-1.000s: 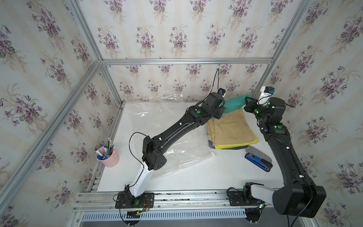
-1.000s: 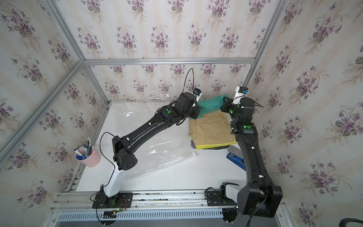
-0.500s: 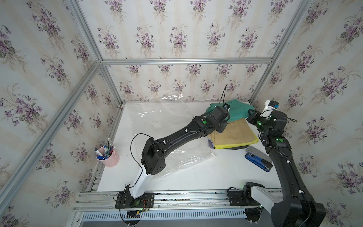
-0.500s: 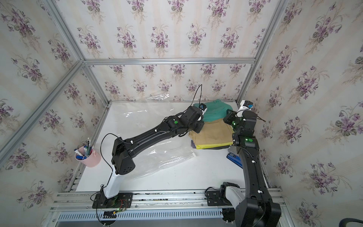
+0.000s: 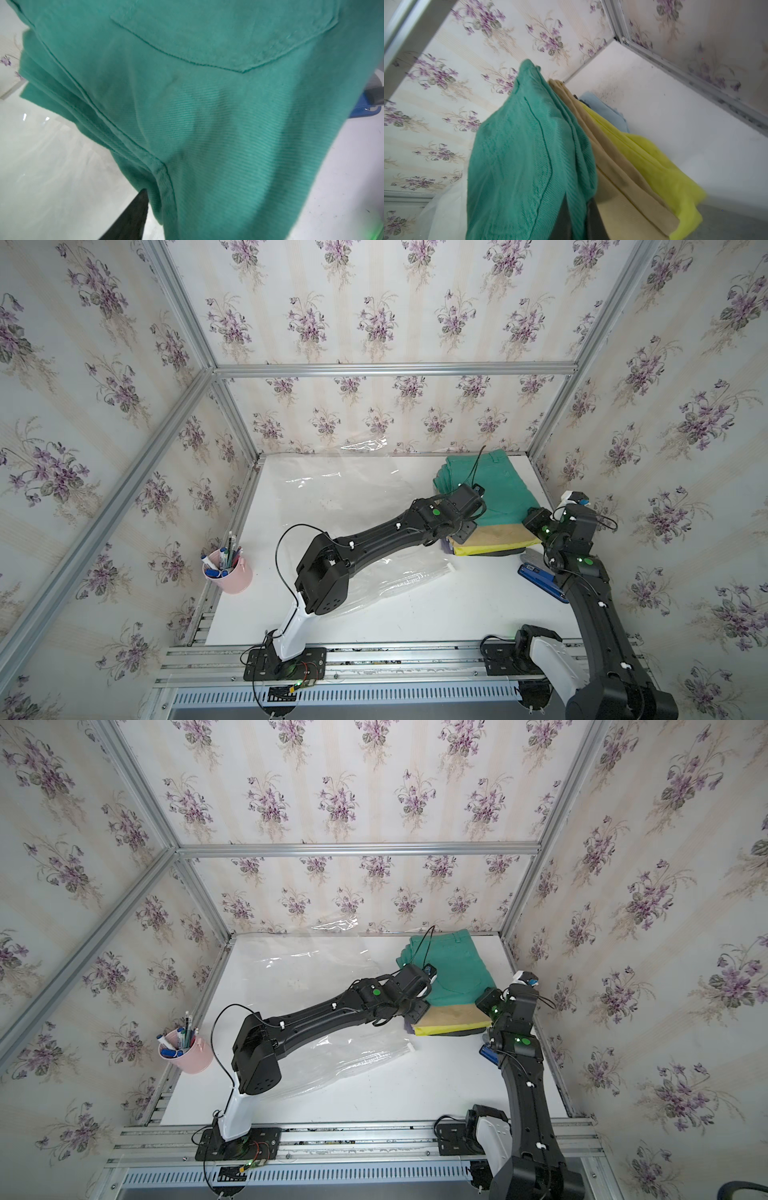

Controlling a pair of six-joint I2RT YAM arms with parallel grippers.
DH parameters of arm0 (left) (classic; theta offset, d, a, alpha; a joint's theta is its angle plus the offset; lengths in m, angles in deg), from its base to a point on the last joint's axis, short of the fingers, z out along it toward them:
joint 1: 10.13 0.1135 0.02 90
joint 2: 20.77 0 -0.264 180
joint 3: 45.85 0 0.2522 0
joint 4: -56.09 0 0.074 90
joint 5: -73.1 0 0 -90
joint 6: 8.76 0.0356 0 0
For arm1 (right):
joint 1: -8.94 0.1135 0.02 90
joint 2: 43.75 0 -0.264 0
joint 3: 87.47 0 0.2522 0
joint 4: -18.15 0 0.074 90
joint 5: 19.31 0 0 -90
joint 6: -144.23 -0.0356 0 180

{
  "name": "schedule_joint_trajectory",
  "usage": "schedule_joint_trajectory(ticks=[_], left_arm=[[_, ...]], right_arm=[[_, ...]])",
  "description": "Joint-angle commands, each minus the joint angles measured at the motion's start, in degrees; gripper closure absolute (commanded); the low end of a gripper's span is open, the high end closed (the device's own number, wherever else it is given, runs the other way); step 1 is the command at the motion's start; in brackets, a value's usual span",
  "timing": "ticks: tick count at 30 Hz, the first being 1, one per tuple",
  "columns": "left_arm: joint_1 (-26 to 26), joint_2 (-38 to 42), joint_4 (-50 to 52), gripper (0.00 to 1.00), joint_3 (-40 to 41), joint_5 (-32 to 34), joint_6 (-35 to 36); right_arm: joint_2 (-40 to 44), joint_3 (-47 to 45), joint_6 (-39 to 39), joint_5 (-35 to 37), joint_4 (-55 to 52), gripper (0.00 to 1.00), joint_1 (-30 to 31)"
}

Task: Take the trousers out of the vacuum bag
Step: Place the trousers at the center of the board.

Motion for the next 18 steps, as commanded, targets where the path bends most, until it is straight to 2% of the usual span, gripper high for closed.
schedule_joint_trajectory(ticks=[1, 4, 6, 7, 12, 16, 18], left_arm=[[0.0, 1.5, 0.0, 0.29, 2.3, -3.4, -3.7], [0.0, 2.8, -1.0, 0.13, 4.9, -5.1, -5.6], [0.0, 3.6, -1.7, 0.03, 6.7, -6.3, -6.5], [0.0, 4.1, -1.9, 0.00, 7.6, -6.9, -7.2], [-0.1, 8.3, -4.4, 0.00, 13.9, -9.6, -9.5], [0.0, 13.9, -5.3, 0.00, 18.3, -9.3, -10.4], [0.0, 15.9, -5.0, 0.00, 19.5, -8.8, -10.8]], right_arm=[[0.4, -2.9, -4.8, 2.8, 0.9, 1.00, -0.1], [1.0, -6.4, -7.8, 4.4, 1.1, 0.91, -0.2], [1.2, -8.0, -8.1, 4.7, 1.7, 0.80, -0.5], [0.9, -8.4, -8.0, 4.6, 2.0, 0.74, -0.5], [0.2, -7.5, -7.2, 5.8, -0.2, 0.54, -0.7], [1.7, -4.9, -5.6, 8.2, -3.1, 0.22, -0.8], [2.1, -2.9, -4.9, 10.0, -5.3, 0.11, -0.9]])
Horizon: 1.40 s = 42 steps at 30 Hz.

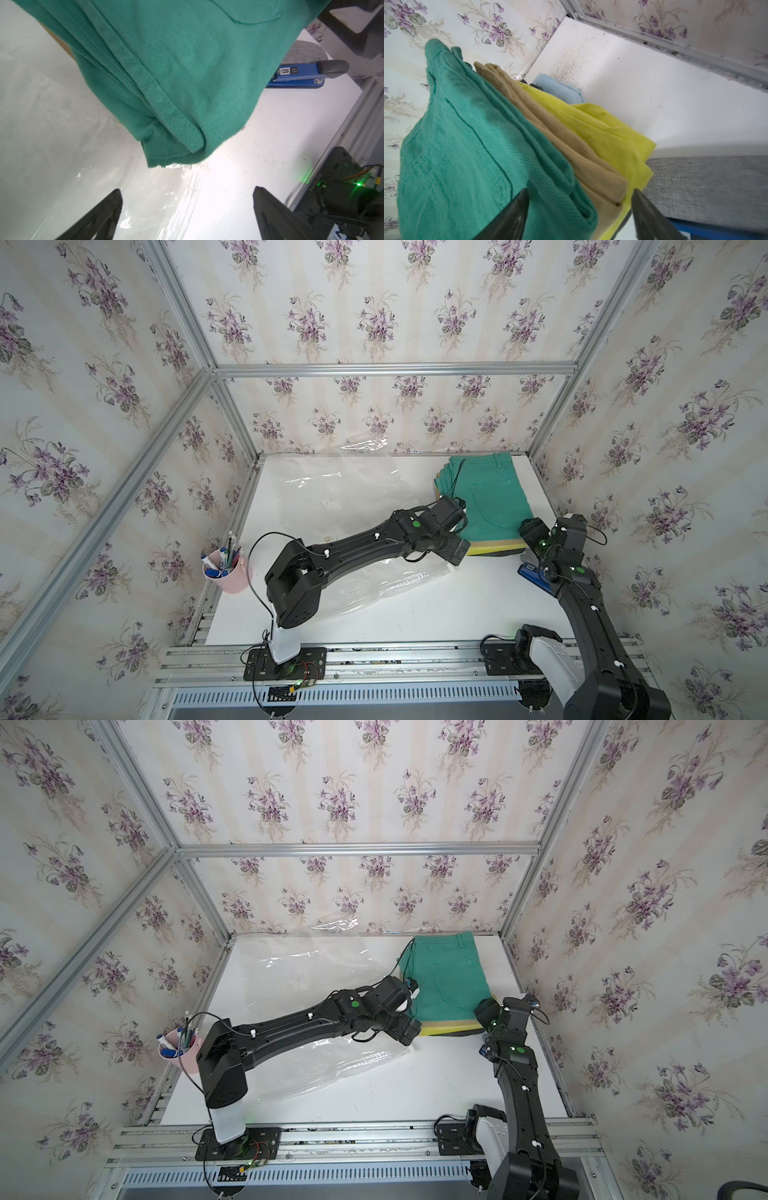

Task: Take the trousers out of the vacuum bag
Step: Place the trousers at the center of the board, then adjust the trousers at the center of the board.

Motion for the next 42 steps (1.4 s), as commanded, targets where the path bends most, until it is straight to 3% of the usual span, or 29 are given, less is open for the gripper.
schedule_joint_trajectory(ticks=[1, 6, 10, 13, 18, 30, 37, 42], left_arm=[[0.1, 3.0, -1.5, 0.00, 1.8, 0.1, -1.7], [0.1, 7.7, -2.2, 0.00, 6.6, -0.3, -3.0], [0.1, 13.1, -5.0, 0.00, 13.1, -0.9, -5.3], [0.0, 17.8, -6.1, 0.00, 17.8, 0.1, -6.8], [0.0, 27.3, -6.4, 0.00, 25.5, 3.5, -8.6], [0.0, 44.5, -1.8, 0.00, 40.0, 9.1, -13.6], [0.0, 54.6, 0.2, 0.00, 47.9, 10.2, -16.7], [0.0, 58.1, 1.4, 0.00, 50.3, 11.0, -18.1]], right_arm=[[0.7, 2.7, 1.7, 4.2, -4.2, 0.07, -0.1], [2.5, 6.8, 3.7, 5.7, -7.7, 0.02, -0.2], [4.0, 8.7, 7.2, -1.0, -7.0, 0.04, -0.1], [4.0, 10.3, 9.4, -7.2, -5.8, 0.01, -0.1], [-0.6, 14.8, 11.5, -12.0, -3.3, 0.00, 1.0], [-19.9, 31.6, 23.1, 1.5, -4.7, 0.01, 20.7], [-33.9, 40.0, 26.9, 3.5, -4.8, 0.00, 21.6], [-42.9, 42.6, 28.2, 8.9, -5.5, 0.00, 21.8]])
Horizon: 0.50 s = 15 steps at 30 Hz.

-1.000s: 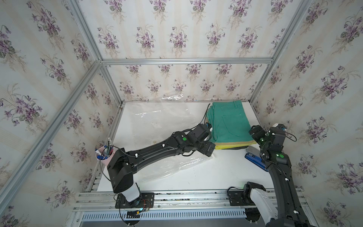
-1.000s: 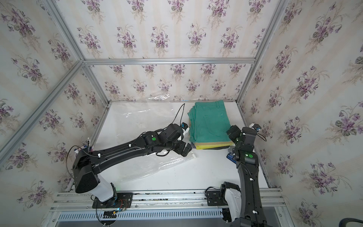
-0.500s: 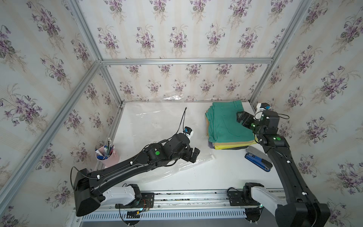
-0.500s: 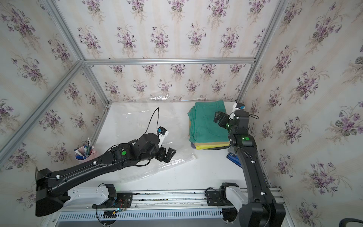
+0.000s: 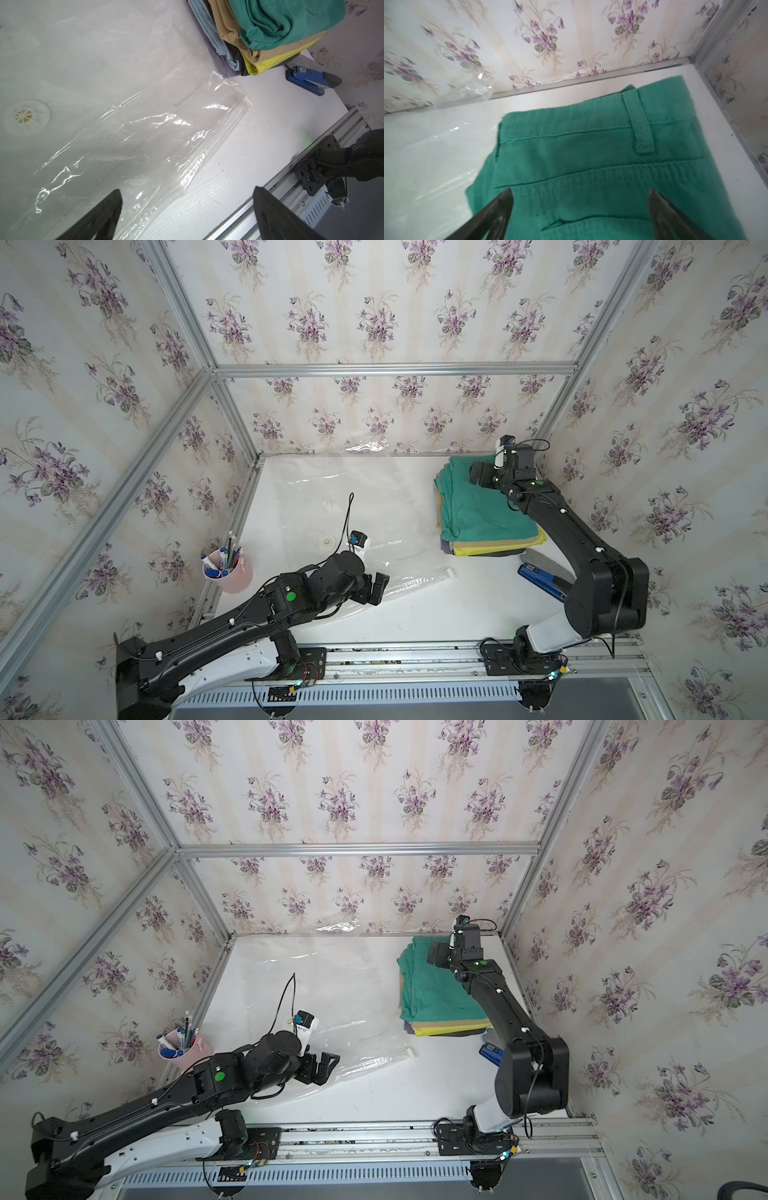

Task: Take the trousers out of the vacuum bag
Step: Adjust the trousers at the center of the board.

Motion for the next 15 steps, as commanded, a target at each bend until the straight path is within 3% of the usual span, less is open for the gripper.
schedule_joint_trajectory(ticks=[1, 11, 15], left_arm=[[0.1, 1.3, 0.7, 0.00, 1.3, 1.1, -2.0], [0.1, -1.4, -1.7, 0.00, 3.0, -0.4, -2.3], [0.1, -1.7, -1.7, 0.00, 3.1, -0.4, -1.9]], right_arm=[[-4.0, 1.2, 1.6, 5.4, -0.9, 0.00, 0.1], [-11.8, -3.8, -0.3, 10.8, -0.8, 0.00, 0.3], [-11.9, -7.5, -2.1, 9.4, 1.4, 0.00, 0.3]])
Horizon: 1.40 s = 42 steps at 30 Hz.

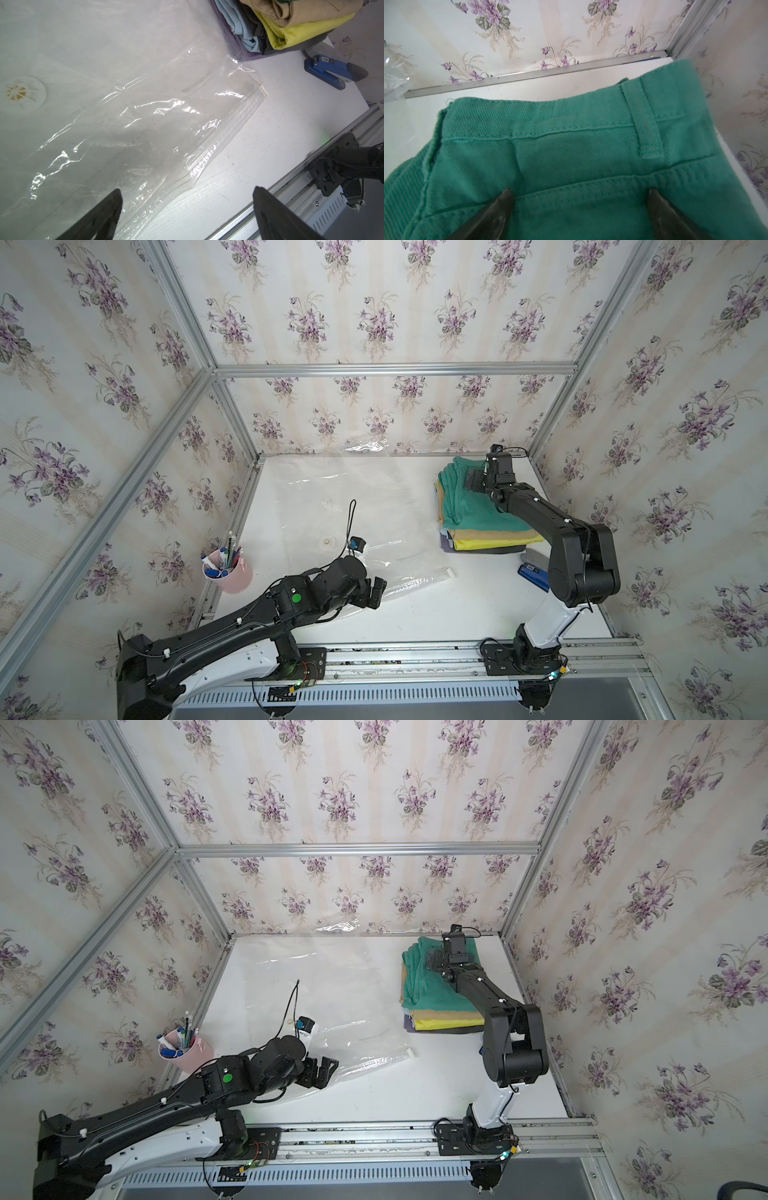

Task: Take the trousers out of the vacuum bag
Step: Adjust the trousers at the center of the board.

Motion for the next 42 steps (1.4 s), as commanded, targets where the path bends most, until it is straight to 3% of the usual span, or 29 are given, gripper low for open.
schedule_joint_trajectory(ticks=[1, 11, 19, 27, 34, 42], left_arm=[[0.1, -0.1, -0.9, 0.00, -0.1, 0.0, 0.1], [0.1, 0.1, -1.8, 0.00, 0.5, 0.0, -0.6], [0.1, -2.4, -2.1, 0.00, -1.4, -1.1, 0.6], [0.0, -3.2, -4.5, 0.00, -0.2, -2.8, 0.1], [0.0, -4.1, -4.1, 0.00, -0.2, -2.6, 0.1], [0.0, -4.4, -4.7, 0.00, 0.5, -2.0, -0.3]], right_arm=[[-0.9, -2.7, -3.1, -0.5, -10.7, 0.00, -0.1], [13.3, 1.6, -2.8, -4.7, -14.4, 0.00, 0.1], [19.6, -2.6, -5.2, 1.6, -19.4, 0.00, -1.1], [17.5, -7.1, -4.5, 1.4, -18.8, 0.00, -6.5], [9.3, -6.3, -2.1, -9.9, -14.7, 0.00, -6.5], [4.0, -5.3, -5.4, -11.5, -10.7, 0.01, -3.9]])
